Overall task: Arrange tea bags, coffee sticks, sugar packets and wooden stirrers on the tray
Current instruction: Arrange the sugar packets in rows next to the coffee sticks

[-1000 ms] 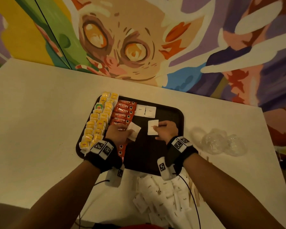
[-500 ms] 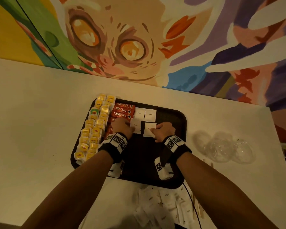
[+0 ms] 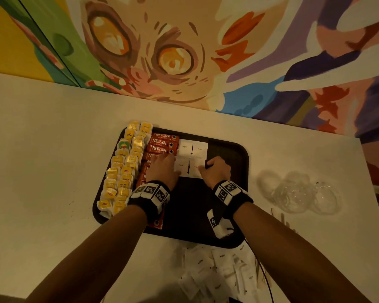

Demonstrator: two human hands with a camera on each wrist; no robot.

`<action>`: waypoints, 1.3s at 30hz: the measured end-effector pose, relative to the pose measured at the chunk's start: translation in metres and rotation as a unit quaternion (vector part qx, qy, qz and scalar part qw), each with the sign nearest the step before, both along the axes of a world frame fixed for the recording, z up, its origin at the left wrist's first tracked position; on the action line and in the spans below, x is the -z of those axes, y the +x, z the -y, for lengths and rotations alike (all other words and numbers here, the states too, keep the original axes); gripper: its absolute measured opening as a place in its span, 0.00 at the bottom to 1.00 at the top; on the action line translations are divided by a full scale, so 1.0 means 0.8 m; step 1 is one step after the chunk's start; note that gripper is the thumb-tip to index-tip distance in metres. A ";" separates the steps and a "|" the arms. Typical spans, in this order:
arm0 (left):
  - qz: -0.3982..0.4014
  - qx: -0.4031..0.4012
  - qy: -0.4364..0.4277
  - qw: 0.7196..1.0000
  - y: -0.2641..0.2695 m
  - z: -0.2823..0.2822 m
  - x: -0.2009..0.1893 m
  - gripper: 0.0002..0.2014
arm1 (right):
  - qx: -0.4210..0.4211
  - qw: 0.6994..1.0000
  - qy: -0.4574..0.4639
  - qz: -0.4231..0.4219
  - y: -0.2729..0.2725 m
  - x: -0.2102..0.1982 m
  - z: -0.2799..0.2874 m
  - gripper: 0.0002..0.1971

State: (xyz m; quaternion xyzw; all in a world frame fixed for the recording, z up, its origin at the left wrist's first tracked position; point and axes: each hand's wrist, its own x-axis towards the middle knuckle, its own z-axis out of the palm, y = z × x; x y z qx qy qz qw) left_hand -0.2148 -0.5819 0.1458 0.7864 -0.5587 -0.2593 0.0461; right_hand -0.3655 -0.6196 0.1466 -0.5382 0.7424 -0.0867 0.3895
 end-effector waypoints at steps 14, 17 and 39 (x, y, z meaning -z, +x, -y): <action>0.098 0.230 -0.002 0.968 0.001 -0.003 0.000 0.22 | -0.173 0.983 -0.057 -0.019 -0.003 0.000 -0.032 0.22; 0.090 0.240 -0.015 0.966 0.003 -0.004 0.002 0.22 | -0.168 0.984 -0.060 -0.019 -0.002 0.000 -0.033 0.23; -0.040 0.190 -0.142 0.971 -0.002 -0.060 0.000 0.14 | -0.174 0.980 -0.099 0.020 -0.037 -0.024 -0.071 0.14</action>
